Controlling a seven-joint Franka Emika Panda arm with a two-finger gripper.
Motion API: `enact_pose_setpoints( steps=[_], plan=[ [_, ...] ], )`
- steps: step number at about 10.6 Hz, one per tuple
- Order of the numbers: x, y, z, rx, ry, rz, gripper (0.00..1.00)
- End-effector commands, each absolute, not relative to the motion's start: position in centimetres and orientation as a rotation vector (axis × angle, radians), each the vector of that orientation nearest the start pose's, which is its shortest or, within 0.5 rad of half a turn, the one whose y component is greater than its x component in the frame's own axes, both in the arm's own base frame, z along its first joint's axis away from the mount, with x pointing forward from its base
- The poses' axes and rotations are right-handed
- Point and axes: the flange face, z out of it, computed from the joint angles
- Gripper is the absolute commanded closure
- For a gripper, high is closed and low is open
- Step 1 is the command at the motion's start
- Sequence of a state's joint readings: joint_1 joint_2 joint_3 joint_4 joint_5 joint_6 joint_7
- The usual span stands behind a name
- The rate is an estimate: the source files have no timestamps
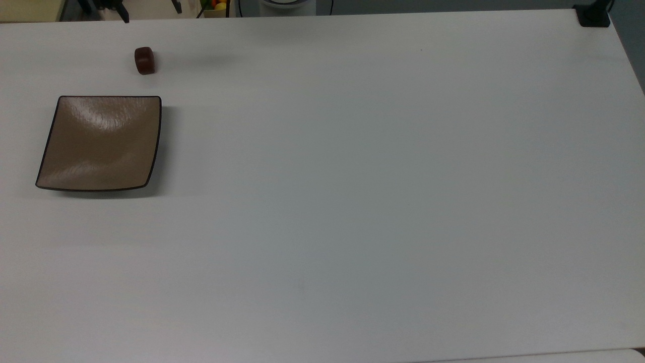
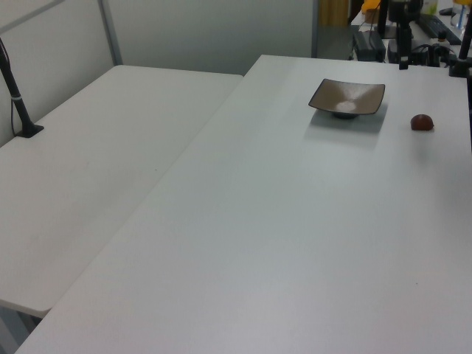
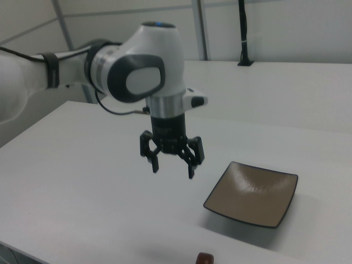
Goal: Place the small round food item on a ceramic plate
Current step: 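Move the open gripper over the small dark-red food item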
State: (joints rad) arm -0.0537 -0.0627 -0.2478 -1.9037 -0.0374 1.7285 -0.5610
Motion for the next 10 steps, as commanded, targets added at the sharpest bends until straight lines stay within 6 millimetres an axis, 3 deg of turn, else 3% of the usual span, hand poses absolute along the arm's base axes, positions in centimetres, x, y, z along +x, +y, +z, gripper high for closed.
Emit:
enact_pose_setpoints(
  steps=[1, 8, 10],
  plan=[
    [48.9, -18.1, 47.1, -3.112, -0.428, 0.183, 0.00],
    [45.9, -21.0, 39.8, -3.117, -0.427, 0.231, 0.00],
    [45.2, -21.4, 38.4, -3.126, -0.540, 0.241, 0.00]
  ],
)
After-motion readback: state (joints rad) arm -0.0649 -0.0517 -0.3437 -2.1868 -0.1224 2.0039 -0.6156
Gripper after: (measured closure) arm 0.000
